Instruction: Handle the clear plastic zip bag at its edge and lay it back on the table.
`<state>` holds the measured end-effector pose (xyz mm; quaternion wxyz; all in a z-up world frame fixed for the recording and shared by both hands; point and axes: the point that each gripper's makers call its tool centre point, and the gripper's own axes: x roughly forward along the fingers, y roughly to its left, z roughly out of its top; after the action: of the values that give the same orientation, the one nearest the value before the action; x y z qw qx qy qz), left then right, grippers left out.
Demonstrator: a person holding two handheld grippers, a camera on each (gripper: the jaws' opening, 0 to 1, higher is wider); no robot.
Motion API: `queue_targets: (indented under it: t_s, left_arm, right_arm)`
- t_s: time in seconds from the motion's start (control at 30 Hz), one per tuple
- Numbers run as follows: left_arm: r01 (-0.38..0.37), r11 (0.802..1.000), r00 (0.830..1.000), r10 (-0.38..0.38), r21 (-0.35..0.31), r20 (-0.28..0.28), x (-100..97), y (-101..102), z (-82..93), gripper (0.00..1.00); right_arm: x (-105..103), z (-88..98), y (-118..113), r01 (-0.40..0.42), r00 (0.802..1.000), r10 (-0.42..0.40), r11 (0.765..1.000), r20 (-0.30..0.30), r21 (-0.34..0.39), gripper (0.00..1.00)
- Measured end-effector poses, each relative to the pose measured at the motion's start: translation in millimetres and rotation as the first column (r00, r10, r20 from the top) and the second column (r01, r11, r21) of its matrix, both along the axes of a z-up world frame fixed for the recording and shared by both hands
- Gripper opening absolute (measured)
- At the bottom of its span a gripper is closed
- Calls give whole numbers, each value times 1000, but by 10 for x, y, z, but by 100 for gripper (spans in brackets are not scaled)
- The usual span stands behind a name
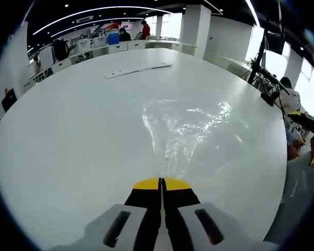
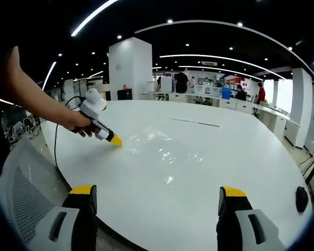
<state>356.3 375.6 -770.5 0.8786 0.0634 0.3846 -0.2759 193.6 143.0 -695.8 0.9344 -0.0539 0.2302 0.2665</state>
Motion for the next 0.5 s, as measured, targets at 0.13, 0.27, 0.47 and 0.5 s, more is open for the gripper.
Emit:
queue_targets:
  t_s: [0.13, 0.27, 0.47, 0.5]
  left_arm:
    - [6, 1000, 1000, -6, -5, -4, -11, -1, -3, 0]
    - [8, 1000, 1000, -8, -9, -2, -29, 0, 10, 0]
    - [15, 1000, 1000, -15, -6, 14, -92, -10, 81, 0]
    - [20, 1000, 1000, -20, 2, 18, -92, 10, 83, 0]
  right_arm:
    - [3, 4, 1, 1, 1000, -1, 1000, 1, -1, 97]
    - [4, 13, 10, 2, 1000, -2, 1000, 3, -5, 97]
    - [19, 37, -8, 11, 1000, -11, 1000, 19, -8, 97]
    - [22, 45, -14, 15, 1000, -15, 1000, 23, -9, 97]
